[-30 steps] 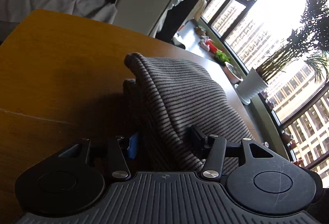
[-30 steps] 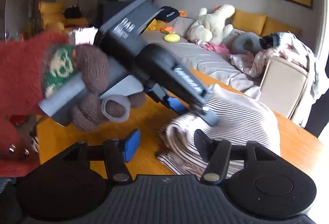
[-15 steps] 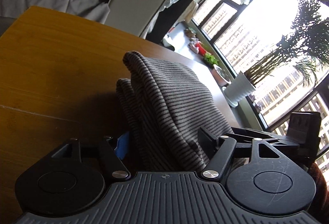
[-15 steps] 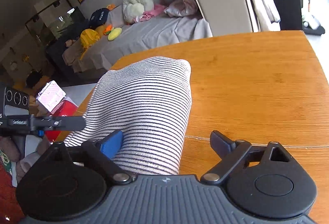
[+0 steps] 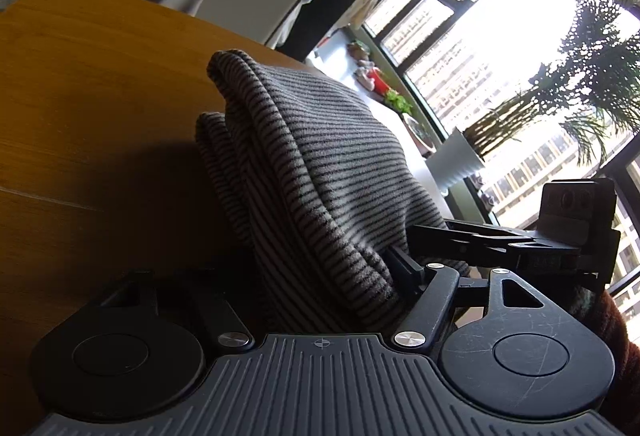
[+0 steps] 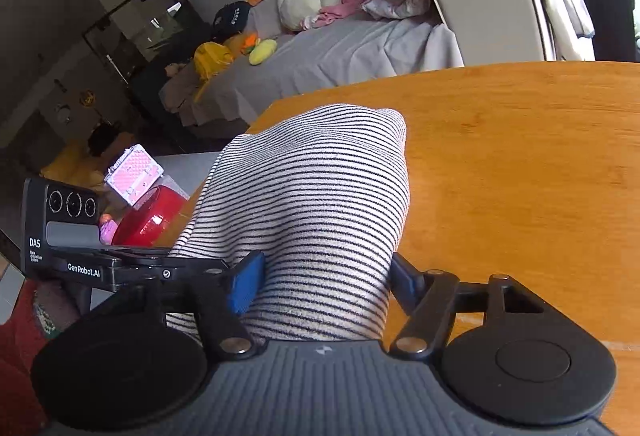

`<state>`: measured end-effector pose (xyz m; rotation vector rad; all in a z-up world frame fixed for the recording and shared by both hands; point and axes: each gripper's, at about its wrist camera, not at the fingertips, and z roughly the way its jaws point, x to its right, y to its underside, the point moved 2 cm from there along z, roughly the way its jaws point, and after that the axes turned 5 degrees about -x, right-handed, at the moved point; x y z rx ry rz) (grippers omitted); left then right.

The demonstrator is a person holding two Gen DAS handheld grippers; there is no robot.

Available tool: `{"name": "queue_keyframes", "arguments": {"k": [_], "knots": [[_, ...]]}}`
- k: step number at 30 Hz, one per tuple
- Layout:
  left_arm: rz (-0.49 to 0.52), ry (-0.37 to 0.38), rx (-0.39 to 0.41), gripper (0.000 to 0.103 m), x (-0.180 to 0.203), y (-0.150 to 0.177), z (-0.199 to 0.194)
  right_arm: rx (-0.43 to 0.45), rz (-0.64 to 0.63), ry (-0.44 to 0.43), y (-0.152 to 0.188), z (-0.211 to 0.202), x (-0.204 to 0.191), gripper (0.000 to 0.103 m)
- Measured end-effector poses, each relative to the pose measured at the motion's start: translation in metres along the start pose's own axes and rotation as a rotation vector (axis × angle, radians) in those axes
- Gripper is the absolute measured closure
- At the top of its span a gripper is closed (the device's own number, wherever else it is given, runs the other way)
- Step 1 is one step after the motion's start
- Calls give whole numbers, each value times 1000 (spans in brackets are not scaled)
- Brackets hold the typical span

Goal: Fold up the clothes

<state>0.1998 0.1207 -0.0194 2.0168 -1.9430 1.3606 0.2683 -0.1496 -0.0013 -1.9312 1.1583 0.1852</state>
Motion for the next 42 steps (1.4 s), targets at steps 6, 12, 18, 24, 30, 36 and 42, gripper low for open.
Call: {"name": "queue_keyframes", "arguments": {"k": [6,12,18,24,30,36,42], "knots": [[19,-158,117,33,-36,-37,-22,47,-45,-15,-51,69,-15,35],[-35,-209,167,33,-73,-72,-30,53,-54,18,-98,117,-23,34],[-32,-164,173,31,-85,-74,-26,63,-75,84,-88,113,-23,30],[-21,-162,194,28,-84,-73,-21,142,-123,225,-75,100,-42,20],[-35,-246,256,32,-65,-53,-48,144,-236,286,-49,75,-65,1],[-8,-386,294,9,-18,-7,-59,158,-106,306,-8,38,-47,0],[34,-500,203,0,23,38,-24,122,-57,482,37,16,-31,0]]}}
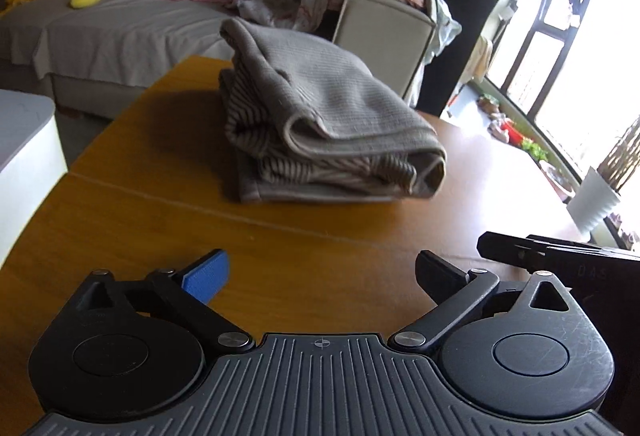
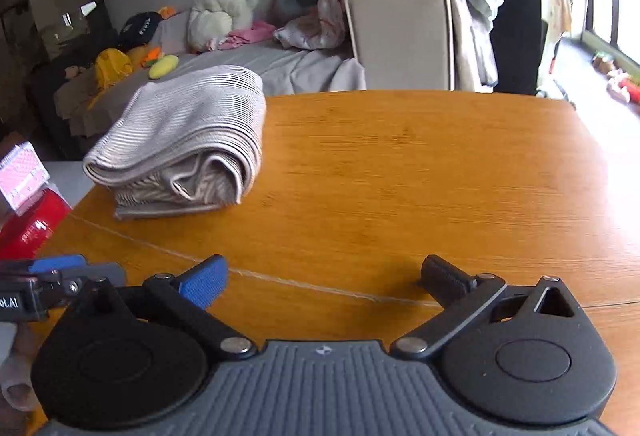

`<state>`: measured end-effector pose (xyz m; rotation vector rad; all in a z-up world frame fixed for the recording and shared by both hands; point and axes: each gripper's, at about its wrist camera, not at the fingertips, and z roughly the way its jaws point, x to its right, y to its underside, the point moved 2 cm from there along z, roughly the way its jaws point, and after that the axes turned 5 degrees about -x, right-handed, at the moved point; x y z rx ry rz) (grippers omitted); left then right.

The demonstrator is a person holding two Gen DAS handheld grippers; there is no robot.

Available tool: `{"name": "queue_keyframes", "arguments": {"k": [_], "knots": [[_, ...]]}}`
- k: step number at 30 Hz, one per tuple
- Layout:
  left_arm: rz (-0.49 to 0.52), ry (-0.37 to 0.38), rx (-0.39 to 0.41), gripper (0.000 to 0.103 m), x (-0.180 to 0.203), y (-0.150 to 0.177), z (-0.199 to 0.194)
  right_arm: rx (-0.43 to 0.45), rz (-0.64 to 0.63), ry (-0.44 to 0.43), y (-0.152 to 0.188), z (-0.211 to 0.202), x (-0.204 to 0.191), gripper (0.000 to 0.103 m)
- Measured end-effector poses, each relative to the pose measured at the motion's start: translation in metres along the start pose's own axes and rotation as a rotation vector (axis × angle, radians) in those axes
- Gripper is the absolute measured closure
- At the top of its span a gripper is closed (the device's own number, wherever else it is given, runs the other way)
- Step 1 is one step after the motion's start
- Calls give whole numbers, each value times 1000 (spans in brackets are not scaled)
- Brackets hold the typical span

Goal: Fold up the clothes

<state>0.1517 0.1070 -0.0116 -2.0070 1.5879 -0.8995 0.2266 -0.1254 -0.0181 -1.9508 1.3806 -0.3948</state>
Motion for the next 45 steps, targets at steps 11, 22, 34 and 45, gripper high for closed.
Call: {"name": "queue_keyframes", "arguments": {"k": [11,22,34,45], "knots": [[11,-188,36,0,19,-3,18,-31,-66,128,2,6,10,0],[74,-151,18,0,27,-6,26,-27,-79,115,-6,15,7,0],[65,-165,21,0,28,-7,28,-27,-89,107,-3,15,6,0],[58,-200,18,0,28,-7,28,-28,-96,98,-4,14,3,0]]}}
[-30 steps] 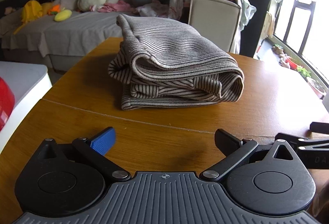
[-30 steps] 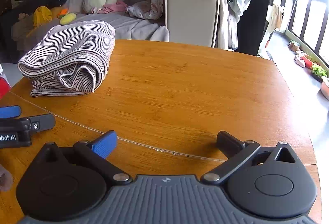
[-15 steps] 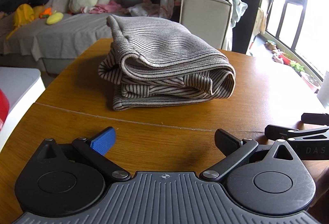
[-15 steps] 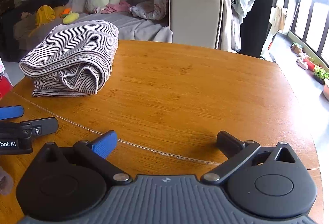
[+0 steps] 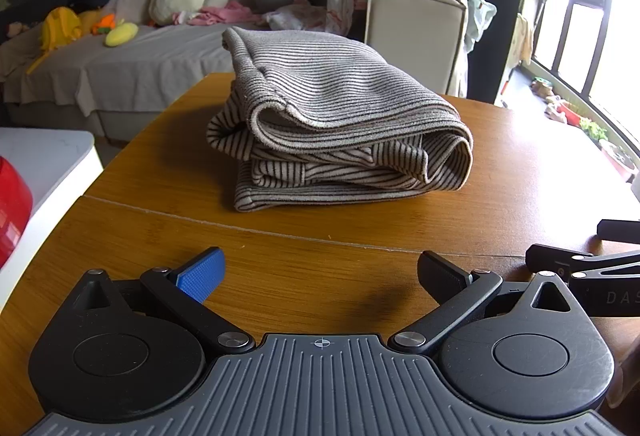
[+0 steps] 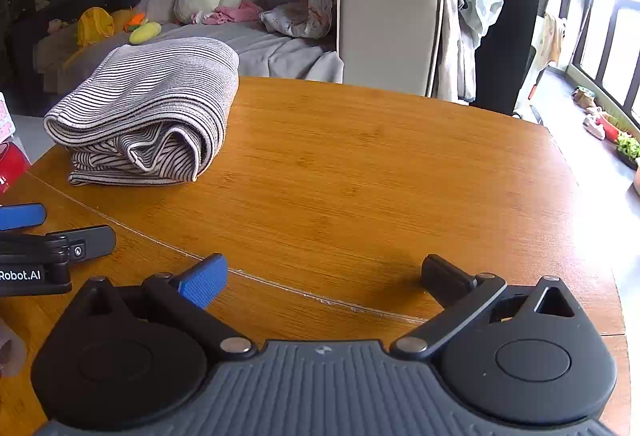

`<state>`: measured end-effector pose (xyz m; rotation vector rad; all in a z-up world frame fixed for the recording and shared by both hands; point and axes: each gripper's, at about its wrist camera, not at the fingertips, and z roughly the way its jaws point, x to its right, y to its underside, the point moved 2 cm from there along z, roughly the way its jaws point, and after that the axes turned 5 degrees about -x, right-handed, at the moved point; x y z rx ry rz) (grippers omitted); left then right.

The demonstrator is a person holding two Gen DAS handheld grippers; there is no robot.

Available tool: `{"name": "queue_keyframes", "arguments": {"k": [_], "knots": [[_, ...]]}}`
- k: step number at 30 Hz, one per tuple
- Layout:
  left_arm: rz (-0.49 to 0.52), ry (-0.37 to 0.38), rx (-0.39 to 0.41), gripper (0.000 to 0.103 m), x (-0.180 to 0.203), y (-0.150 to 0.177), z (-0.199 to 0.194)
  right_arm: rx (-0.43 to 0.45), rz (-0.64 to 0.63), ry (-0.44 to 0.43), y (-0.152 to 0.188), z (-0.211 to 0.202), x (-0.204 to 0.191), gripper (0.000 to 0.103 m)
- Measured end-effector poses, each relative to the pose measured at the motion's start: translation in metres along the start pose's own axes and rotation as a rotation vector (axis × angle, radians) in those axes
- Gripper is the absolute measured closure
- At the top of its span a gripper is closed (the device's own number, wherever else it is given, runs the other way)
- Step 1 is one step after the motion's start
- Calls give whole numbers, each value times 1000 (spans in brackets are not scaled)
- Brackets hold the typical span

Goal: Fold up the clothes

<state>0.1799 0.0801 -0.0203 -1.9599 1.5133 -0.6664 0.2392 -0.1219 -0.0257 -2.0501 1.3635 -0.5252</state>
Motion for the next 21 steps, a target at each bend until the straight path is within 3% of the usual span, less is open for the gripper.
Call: {"name": "queue_keyframes", "arguments": {"k": [21], "knots": [[-8,7,4,0,-3,1,0,1,1,1,0,0,-1,0]]}}
